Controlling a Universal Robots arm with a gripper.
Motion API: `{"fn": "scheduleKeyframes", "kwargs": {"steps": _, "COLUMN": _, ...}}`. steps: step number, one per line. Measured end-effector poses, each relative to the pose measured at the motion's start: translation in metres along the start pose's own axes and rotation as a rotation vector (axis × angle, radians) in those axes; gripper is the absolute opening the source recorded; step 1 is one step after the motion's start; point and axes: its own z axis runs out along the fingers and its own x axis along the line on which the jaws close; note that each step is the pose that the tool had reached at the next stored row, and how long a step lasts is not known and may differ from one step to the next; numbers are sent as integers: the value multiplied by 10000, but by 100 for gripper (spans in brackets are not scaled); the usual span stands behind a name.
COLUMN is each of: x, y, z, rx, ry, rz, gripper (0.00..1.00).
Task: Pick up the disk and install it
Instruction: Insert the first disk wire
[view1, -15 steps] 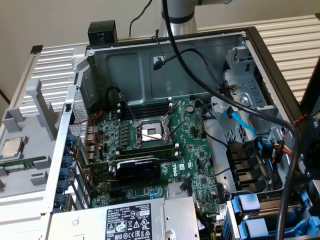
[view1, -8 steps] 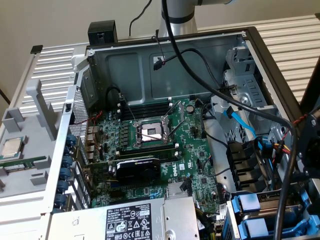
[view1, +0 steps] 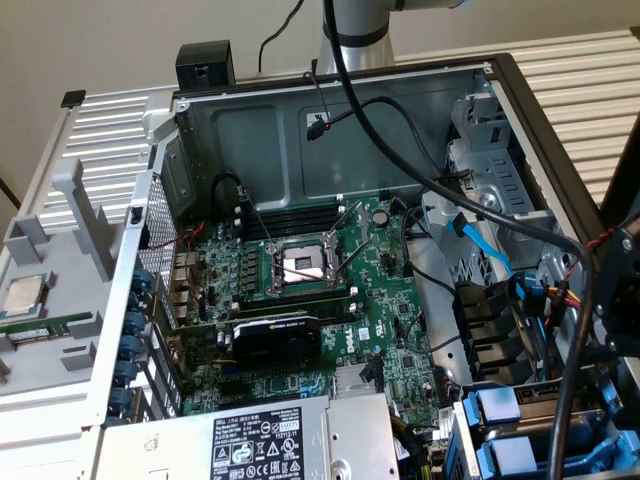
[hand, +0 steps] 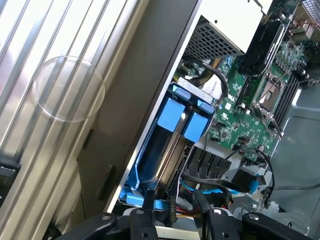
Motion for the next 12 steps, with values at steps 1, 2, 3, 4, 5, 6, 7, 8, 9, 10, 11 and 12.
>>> {"fn": "scheduleKeyframes", "kwargs": {"steps": 1, "x": 0, "y": 0, "z": 0, "rx": -20, "ry": -8, "rz": 12, "gripper": 43}}
{"fn": "scheduleKeyframes", "kwargs": {"steps": 2, "x": 0, "y": -1, "z": 0, "rx": -56, "ry": -25, "rz": 31, "gripper": 43}}
{"fn": "scheduleKeyframes", "kwargs": {"steps": 3, "x": 0, "y": -1, "z": 0, "rx": -108, "ry": -48, "rz": 61, "gripper": 43}}
{"fn": "scheduleKeyframes", "kwargs": {"steps": 4, "x": 0, "y": -1, "z": 0, "rx": -176, "ry": -79, "rz": 103, "gripper": 43}}
{"fn": "scheduleKeyframes", "kwargs": {"steps": 5, "x": 0, "y": 0, "z": 0, "rx": -231, "ry": -104, "rz": 137, "gripper": 43}}
{"fn": "scheduleKeyframes", "kwargs": {"steps": 6, "x": 0, "y": 0, "z": 0, "rx": -237, "ry": -106, "rz": 141, "gripper": 43}}
{"fn": "scheduleKeyframes", "kwargs": {"steps": 7, "x": 0, "y": 0, "z": 0, "rx": -237, "ry": -107, "rz": 141, "gripper": 43}}
{"fn": "scheduleKeyframes", "kwargs": {"steps": 8, "x": 0, "y": 0, "z": 0, "rx": -237, "ry": -107, "rz": 140, "gripper": 43}}
{"fn": "scheduleKeyframes", "kwargs": {"steps": 9, "x": 1, "y": 1, "z": 1, "rx": -237, "ry": -108, "rz": 141, "gripper": 43}}
{"fn": "scheduleKeyframes", "kwargs": {"steps": 10, "x": 2, "y": 1, "z": 3, "rx": -236, "ry": -111, "rz": 140, "gripper": 43}}
{"fn": "scheduleKeyframes", "kwargs": {"steps": 11, "x": 2, "y": 1, "z": 5, "rx": -235, "ry": -114, "rz": 140, "gripper": 43}}
{"fn": "scheduleKeyframes", "kwargs": {"steps": 12, "x": 2, "y": 1, "z": 6, "rx": -234, "ry": -115, "rz": 140, "gripper": 43}}
